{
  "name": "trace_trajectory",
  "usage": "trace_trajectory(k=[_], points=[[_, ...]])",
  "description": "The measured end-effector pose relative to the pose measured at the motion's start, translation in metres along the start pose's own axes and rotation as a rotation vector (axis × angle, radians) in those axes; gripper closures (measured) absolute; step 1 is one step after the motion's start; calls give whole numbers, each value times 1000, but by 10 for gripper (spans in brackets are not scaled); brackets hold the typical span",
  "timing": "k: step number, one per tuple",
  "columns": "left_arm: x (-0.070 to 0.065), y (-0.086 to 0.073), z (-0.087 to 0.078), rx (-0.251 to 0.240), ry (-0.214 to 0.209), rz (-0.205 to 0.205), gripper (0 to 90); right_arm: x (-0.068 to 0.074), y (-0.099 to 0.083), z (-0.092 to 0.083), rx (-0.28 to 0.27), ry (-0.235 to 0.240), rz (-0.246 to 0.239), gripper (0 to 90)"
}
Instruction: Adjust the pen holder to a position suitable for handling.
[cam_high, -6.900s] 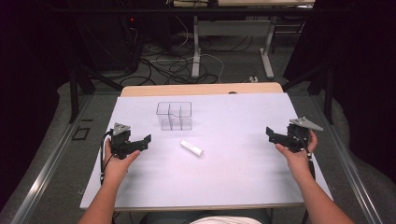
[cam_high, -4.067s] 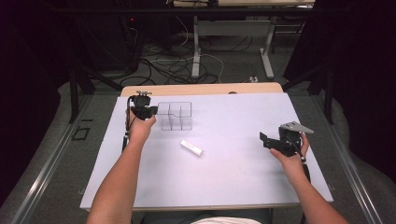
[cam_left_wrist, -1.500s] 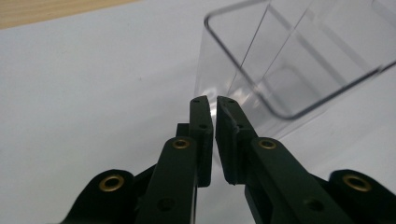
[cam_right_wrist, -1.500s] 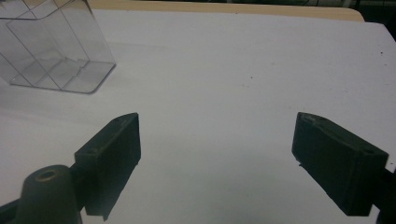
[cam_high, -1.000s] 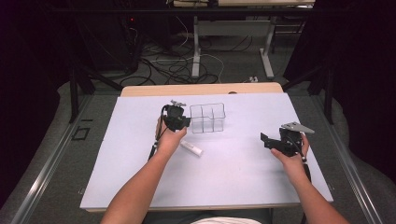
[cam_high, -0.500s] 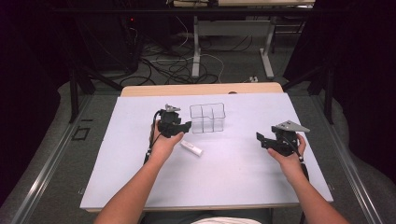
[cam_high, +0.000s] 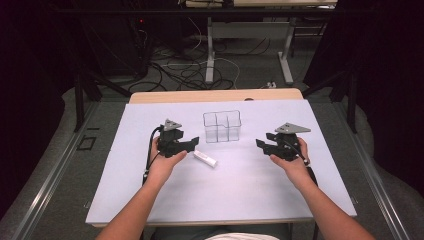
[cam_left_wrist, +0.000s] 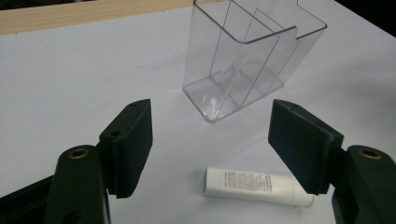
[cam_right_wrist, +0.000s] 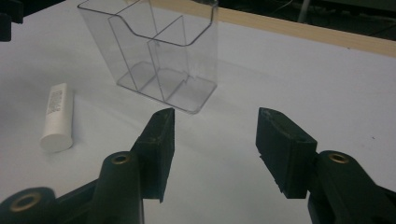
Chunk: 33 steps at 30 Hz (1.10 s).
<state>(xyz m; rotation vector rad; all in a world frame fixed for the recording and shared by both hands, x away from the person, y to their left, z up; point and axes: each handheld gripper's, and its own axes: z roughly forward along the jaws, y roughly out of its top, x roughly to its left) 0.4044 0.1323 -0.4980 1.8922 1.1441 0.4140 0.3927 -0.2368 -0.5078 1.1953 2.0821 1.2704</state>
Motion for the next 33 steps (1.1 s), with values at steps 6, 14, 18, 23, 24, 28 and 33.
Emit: trace_trajectory(k=[6,14,18,23,24,28,33], points=[[5,-11,-10,-7,-6,-4,284,15,12,13,8,37,-43,425],[8,-22,-22,2,-13,-18,239,30,24,29,-1,64,-85,458],[9,-26,-25,1,-14,-18,183,22,32,40,-6,43,-12,642],[8,-28,-25,-17,-18,-36,159,14,42,51,-1,-10,18,829],[8,-28,-26,-6,-17,-32,159,13,44,54,-7,-17,21,856],[10,-31,-25,-8,-7,-43,159,11,48,67,9,-47,20,900],[13,-33,-25,-7,1,-53,159,9,49,77,25,-71,29,900]])
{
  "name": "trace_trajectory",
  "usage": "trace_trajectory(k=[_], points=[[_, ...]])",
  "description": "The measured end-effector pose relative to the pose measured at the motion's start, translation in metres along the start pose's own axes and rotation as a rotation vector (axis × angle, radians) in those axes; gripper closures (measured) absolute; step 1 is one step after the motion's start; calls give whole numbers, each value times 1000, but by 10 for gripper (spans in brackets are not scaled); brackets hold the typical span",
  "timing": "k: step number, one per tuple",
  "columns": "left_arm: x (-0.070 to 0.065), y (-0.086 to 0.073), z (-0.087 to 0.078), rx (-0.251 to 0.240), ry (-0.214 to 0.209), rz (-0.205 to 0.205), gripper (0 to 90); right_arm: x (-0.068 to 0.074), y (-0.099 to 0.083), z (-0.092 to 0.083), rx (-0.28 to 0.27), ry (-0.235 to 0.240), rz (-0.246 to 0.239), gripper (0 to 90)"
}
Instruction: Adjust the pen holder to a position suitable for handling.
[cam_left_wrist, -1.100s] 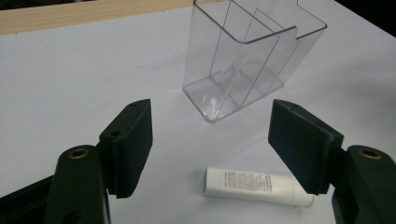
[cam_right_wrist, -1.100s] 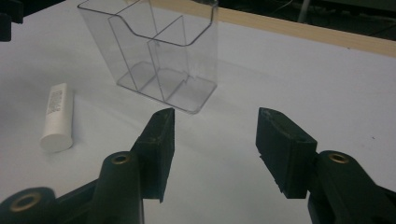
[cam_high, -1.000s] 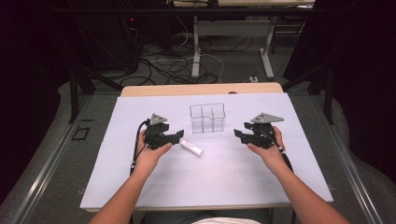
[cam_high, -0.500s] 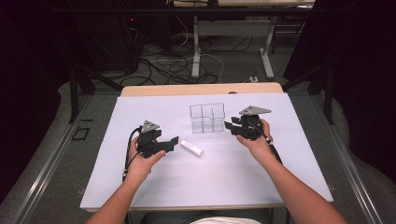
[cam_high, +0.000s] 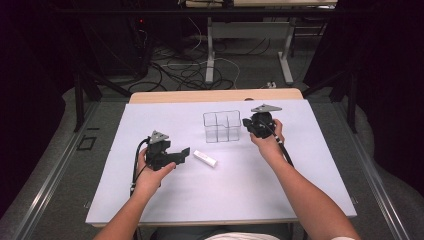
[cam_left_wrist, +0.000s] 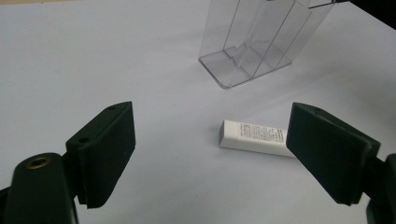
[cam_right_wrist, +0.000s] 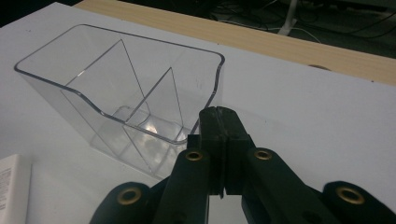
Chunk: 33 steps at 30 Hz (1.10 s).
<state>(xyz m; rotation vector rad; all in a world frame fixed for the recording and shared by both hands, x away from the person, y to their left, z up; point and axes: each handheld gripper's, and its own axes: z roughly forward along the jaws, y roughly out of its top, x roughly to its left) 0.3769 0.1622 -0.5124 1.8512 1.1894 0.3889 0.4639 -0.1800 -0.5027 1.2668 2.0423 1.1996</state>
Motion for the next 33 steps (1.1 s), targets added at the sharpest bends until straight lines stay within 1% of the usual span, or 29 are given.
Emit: trace_trajectory(k=[1,2,3,5,6,8,9,13,14,16,18,19,21,22,23,25,26,27,32,33], points=[[0,0,0,-2,1,-3,159,-1,-2,4,15,2,3,900],[2,-1,-1,7,3,9,159,-1,-2,4,15,2,3,900],[2,-1,0,0,3,-6,159,-1,-3,6,24,5,6,900],[3,-1,-1,2,4,-13,159,0,-5,9,39,11,21,900],[4,-1,-1,1,4,-15,159,0,-5,9,44,9,13,900],[5,-1,-1,-3,9,-15,159,0,-5,9,41,14,18,900],[5,-1,-2,-3,11,-18,159,1,-5,8,43,18,37,900],[7,-1,-3,-3,16,-21,159,1,-5,6,51,26,45,900],[7,-2,-3,-5,15,-22,159,1,-5,6,51,27,35,900],[8,-1,-3,-4,19,-18,160,2,-5,6,57,32,38,900],[8,-1,-3,-3,18,-18,159,2,-5,6,54,27,33,900],[7,-2,-3,-4,16,-23,159,3,-5,5,56,29,38,900],[8,-2,-3,-3,16,-21,159,5,-5,5,62,48,37,900],[9,-1,-4,17,9,-17,160,6,-5,5,62,51,37,900],[8,-2,-3,2,17,-21,160,7,-5,5,60,56,35,900],[8,-2,-3,8,13,-20,159,10,-6,5,65,54,30,900],[8,-2,-3,0,18,-24,160,11,-6,5,64,50,33,900],[9,-1,-4,7,13,-24,160,11,-6,4,67,51,32,900],[9,-1,-5,7,18,-27,159,10,-7,2,79,69,39,897],[9,-1,-5,9,19,-27,160,10,-7,0,71,65,18,871]])
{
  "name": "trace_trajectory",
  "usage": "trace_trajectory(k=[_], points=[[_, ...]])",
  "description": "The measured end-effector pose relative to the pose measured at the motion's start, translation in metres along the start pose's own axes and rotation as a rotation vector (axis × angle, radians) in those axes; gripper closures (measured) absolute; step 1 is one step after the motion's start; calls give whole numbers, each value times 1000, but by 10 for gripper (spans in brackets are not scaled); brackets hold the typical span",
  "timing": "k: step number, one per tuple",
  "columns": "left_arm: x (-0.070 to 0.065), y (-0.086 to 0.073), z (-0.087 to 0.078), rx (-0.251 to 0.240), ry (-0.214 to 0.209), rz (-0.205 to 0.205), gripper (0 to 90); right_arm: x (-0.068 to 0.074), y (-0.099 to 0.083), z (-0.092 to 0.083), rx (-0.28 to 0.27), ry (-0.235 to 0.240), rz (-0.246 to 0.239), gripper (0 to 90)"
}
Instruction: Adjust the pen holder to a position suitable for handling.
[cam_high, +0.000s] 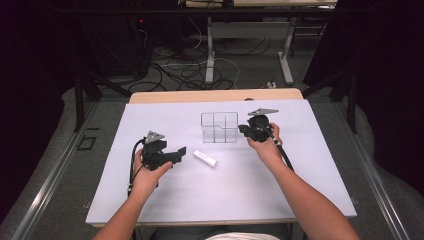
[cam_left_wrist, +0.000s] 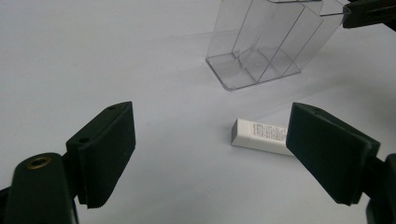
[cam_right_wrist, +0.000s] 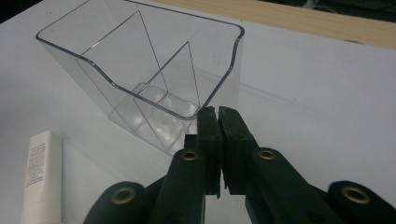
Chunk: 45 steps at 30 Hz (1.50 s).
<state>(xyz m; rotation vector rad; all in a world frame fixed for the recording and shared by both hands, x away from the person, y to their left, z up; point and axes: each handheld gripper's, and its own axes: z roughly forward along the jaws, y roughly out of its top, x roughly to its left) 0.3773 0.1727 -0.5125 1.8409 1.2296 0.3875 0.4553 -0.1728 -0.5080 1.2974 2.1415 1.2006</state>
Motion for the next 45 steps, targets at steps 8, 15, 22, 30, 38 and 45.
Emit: trace_trajectory(k=[8,15,22,30,38,45], points=[[2,0,0,-13,10,-1,160,5,-1,-12,-25,10,-23,746],[3,-1,0,-12,13,-6,159,16,-1,-23,-62,33,-50,649],[4,-1,-1,-6,13,-10,159,27,-1,-24,-65,64,-93,566],[6,-1,0,-9,20,-13,159,38,-3,-17,-40,128,-131,468],[8,-2,1,-2,36,-9,146,52,-7,-5,0,178,-158,373],[10,-3,2,12,45,-8,58,66,-12,3,29,235,-209,338]])
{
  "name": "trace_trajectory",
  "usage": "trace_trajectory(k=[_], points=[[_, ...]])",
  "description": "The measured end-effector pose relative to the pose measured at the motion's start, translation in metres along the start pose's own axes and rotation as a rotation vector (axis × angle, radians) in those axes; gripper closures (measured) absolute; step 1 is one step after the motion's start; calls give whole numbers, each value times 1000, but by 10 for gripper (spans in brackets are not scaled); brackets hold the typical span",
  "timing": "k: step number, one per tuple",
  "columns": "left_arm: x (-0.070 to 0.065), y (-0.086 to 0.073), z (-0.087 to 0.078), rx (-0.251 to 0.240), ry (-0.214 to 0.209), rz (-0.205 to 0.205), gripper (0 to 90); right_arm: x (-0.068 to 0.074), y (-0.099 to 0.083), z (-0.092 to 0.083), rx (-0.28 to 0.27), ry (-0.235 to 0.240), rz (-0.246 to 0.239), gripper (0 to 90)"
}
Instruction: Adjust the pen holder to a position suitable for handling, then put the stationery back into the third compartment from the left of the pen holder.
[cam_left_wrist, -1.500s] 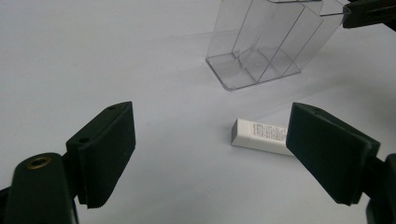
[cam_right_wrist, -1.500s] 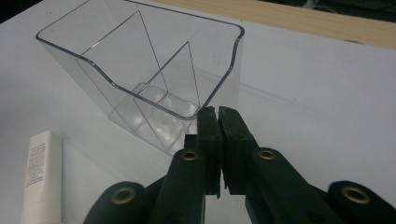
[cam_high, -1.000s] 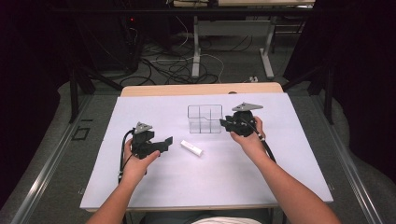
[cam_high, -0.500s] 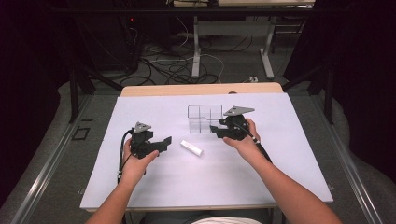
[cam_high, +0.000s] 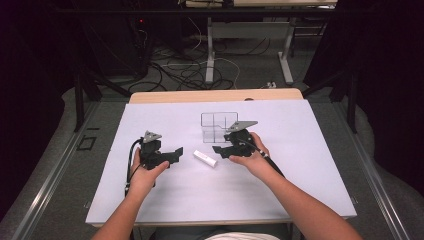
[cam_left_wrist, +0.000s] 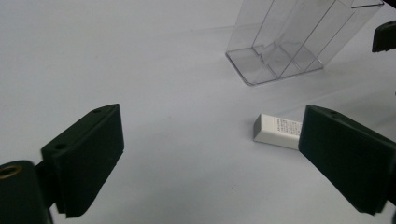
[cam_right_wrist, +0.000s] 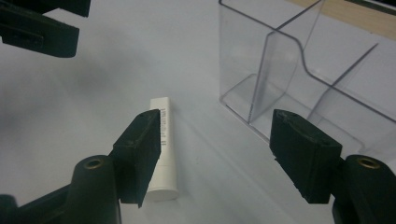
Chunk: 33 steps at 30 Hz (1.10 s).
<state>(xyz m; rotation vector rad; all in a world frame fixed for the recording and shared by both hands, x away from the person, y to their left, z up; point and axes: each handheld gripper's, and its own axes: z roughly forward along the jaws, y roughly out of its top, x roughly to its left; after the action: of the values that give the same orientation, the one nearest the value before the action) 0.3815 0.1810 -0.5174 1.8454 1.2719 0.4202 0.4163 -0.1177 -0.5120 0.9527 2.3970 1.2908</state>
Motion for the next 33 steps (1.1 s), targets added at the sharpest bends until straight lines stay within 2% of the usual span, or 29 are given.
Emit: trace_trajectory(k=[2,5,6,7,9,10,11,12,13,15,21,22,24,33], points=[[1,0,0,-9,4,0,46,2,0,2,-2,3,-6,338],[1,-1,1,-6,6,2,27,7,-1,7,37,19,-29,339],[2,-1,1,-2,5,7,23,7,-2,9,28,22,-39,340],[2,-1,1,-3,5,5,16,9,-2,10,48,23,-30,341],[2,-1,1,-2,3,7,8,10,-3,13,34,22,-30,343],[2,-2,1,-2,5,16,3,12,-3,14,60,28,-33,345],[2,-2,1,4,7,22,3,13,-4,16,50,29,-32,347],[2,-2,1,4,7,22,3,14,-4,17,67,40,-36,350],[2,-2,1,4,5,22,4,15,-5,19,57,39,-35,351],[2,-2,1,3,2,26,3,16,-5,22,80,52,-44,360],[3,-3,1,6,2,48,3,20,-8,30,100,62,-48,389],[2,-4,2,4,3,33,3,22,-10,32,125,64,-42,401],[2,-4,3,3,1,39,4,22,-11,33,133,68,-46,407],[2,-5,4,4,3,47,7,26,-18,45,201,83,-35,506]])
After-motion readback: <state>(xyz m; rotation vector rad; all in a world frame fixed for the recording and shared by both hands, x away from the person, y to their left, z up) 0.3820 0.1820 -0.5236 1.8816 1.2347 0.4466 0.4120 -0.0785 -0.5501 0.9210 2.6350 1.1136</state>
